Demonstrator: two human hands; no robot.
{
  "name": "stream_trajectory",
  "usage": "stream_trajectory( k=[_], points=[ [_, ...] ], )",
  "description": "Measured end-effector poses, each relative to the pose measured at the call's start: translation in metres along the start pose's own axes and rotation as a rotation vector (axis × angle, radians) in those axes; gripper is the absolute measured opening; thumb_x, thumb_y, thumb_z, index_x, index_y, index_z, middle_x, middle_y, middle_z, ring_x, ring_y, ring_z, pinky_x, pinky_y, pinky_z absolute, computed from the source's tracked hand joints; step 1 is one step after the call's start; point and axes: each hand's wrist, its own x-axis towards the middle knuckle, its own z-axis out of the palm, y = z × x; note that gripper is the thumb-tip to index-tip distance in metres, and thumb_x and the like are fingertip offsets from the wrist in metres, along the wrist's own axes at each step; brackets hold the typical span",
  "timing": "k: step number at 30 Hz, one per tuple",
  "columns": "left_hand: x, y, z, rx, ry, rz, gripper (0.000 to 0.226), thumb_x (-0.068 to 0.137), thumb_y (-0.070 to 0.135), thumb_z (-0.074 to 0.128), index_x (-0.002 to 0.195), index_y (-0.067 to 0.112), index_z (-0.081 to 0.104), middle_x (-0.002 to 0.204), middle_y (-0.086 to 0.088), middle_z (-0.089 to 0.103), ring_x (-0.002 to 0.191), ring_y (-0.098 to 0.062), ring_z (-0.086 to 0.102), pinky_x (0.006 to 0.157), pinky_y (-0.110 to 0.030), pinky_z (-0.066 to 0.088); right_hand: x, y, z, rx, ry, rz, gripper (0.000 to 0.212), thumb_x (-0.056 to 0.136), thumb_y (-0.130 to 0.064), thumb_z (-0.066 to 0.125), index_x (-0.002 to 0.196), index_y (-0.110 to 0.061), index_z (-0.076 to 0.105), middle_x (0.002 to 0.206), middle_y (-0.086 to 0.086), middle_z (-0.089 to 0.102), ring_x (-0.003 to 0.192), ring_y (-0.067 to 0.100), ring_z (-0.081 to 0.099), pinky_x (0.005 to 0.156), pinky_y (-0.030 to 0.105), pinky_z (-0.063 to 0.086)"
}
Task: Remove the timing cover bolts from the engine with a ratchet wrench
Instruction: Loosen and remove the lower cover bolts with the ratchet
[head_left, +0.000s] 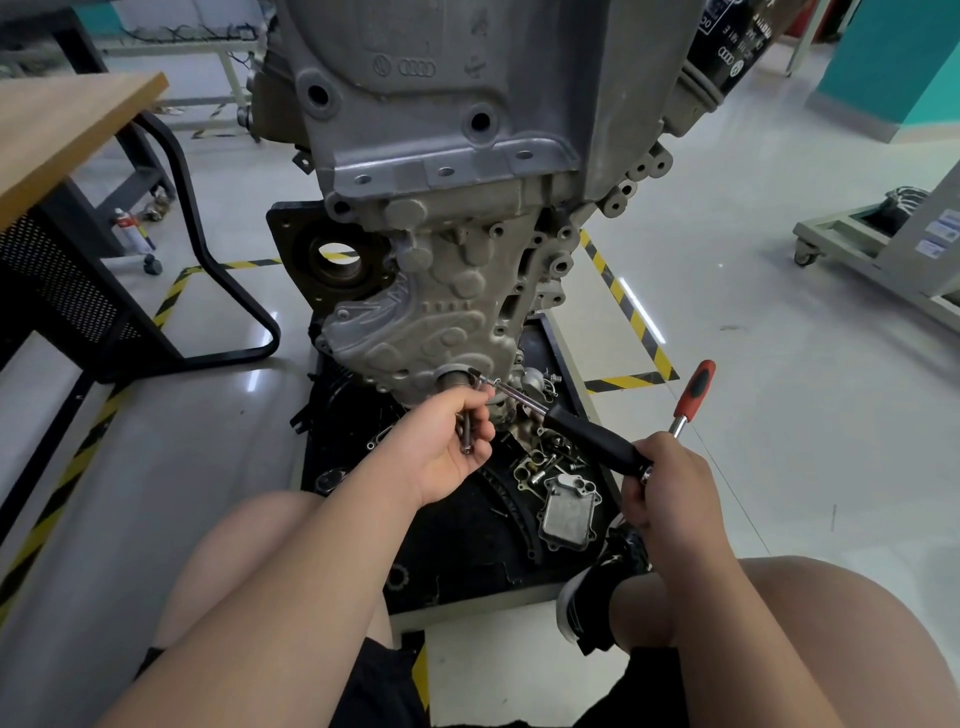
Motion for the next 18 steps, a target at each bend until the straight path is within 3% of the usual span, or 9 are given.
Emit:
stream_trajectory(
  k=[4, 7, 12, 18],
  points=[
    [0.0009, 0.0019, -0.0016, -0.018, 0.035, 0.005, 0.03, 0.095, 0.034, 0.055, 0.08, 0.016, 0.073, 0.056, 0.006, 0.046, 0.049, -0.007, 0.043, 0.04, -0.018, 0.038, -0.0008, -0.0007, -0.0001, -0.012, -0.004, -0.016, 0.02, 0.067, -0.028, 0.047, 0.077, -0.011, 0.046, 0.057, 0.006, 0.035, 0.033, 0.01, 0.033, 0.043, 0.024, 0.024],
    [0.0032, 0.0041, -0.0044, -0.111, 0.098, 0.036, 0.038, 0.097, 0.04, 0.049, 0.086, 0.013, 0.073, 0.054, 0.006, 0.042, 0.044, -0.008, 0.038, 0.039, -0.02, 0.035, -0.0015, -0.0016, -0.0011, -0.009, -0.016, -0.031, 0.013, 0.073, -0.023, 0.048, 0.077, -0.01, 0.046, 0.055, 0.005, 0.036, 0.034, 0.009, 0.034, 0.038, 0.023, 0.025],
    [0.0053, 0.0077, -0.0092, -0.296, 0.137, 0.042, 0.039, 0.101, 0.04, 0.04, 0.088, 0.015, 0.067, 0.053, 0.004, 0.041, 0.04, -0.01, 0.034, 0.037, -0.02, 0.032, -0.0013, -0.0023, -0.0011, -0.028, -0.039, -0.064, 0.016, 0.084, -0.01, 0.045, 0.069, -0.007, 0.043, 0.048, 0.001, 0.035, 0.032, 0.008, 0.033, 0.034, 0.018, 0.028],
    [0.0062, 0.0085, -0.0098, -0.352, 0.135, 0.045, 0.02, 0.094, 0.024, 0.049, 0.081, 0.015, 0.062, 0.053, 0.003, 0.044, 0.04, -0.01, 0.036, 0.038, -0.02, 0.033, -0.006, -0.0015, 0.0021, -0.099, -0.113, -0.123, 0.015, 0.086, -0.006, 0.045, 0.071, -0.004, 0.048, 0.051, 0.001, 0.035, 0.035, 0.007, 0.032, 0.035, 0.016, 0.027]
  ],
)
